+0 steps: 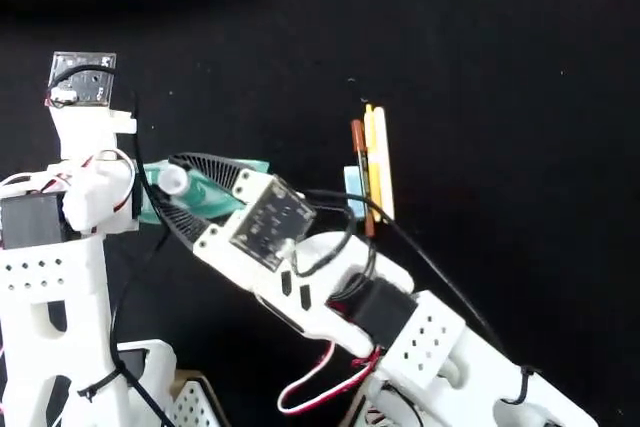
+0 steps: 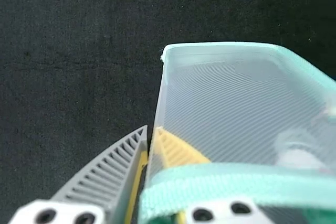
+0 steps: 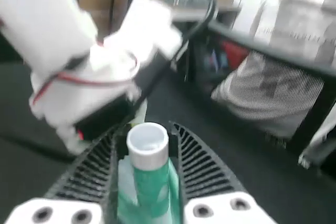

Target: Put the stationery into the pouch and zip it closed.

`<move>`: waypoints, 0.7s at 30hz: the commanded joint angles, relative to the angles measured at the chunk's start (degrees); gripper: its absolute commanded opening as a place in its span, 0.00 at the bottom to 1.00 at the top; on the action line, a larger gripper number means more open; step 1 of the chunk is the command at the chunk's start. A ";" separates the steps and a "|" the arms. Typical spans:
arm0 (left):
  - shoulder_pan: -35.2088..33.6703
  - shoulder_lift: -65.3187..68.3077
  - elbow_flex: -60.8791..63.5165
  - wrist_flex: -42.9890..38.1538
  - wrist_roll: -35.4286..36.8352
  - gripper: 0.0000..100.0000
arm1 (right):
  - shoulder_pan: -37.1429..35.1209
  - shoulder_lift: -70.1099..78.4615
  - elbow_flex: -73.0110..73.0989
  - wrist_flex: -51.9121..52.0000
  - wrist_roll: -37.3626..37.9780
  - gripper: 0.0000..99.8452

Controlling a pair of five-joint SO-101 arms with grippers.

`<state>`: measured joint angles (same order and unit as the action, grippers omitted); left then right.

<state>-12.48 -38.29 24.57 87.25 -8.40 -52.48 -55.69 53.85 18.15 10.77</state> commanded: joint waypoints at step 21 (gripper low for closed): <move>-0.66 0.70 2.86 0.00 0.62 0.03 | 26.20 0.84 -30.99 41.49 -0.79 0.12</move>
<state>-12.48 -38.29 24.66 87.25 -8.40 -37.54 -55.34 20.62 58.51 10.86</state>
